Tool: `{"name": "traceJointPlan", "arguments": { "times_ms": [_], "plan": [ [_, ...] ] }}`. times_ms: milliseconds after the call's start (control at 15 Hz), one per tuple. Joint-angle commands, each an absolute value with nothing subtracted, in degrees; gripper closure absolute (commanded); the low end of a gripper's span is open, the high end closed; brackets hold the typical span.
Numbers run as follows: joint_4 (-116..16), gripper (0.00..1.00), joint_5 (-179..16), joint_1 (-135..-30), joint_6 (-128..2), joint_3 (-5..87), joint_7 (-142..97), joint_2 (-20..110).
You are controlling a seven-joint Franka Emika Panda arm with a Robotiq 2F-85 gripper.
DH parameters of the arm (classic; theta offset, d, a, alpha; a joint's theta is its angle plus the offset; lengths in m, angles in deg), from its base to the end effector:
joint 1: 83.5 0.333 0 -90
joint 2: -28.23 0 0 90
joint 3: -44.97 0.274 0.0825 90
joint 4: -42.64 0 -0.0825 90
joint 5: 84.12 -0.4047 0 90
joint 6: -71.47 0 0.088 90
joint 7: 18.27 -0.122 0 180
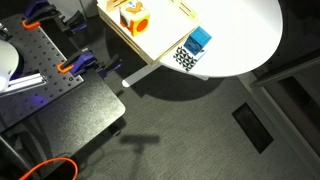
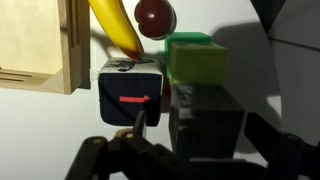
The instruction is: Pick up the gray block and put it in the tray
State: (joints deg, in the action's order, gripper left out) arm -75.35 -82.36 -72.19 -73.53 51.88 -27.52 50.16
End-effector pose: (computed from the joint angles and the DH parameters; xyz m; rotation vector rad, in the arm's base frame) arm 0.5708 0.1894 0.1878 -3.0809 -0.2628 -0.1285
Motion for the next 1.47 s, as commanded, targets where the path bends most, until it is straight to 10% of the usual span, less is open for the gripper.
{"name": "traceJointPlan", "arguments": {
  "times_ms": [0, 333, 1400],
  "plan": [
    [-73.4, 0.27, -81.3, -71.6, -73.9, 50.9, -27.9, 51.8],
    [-72.7, 0.68, -81.6, -71.8, -73.6, 50.6, -27.8, 51.7],
    [-74.3, 0.72, -79.8, -74.6, -66.0, 45.9, -28.2, 45.0]
  ]
}}
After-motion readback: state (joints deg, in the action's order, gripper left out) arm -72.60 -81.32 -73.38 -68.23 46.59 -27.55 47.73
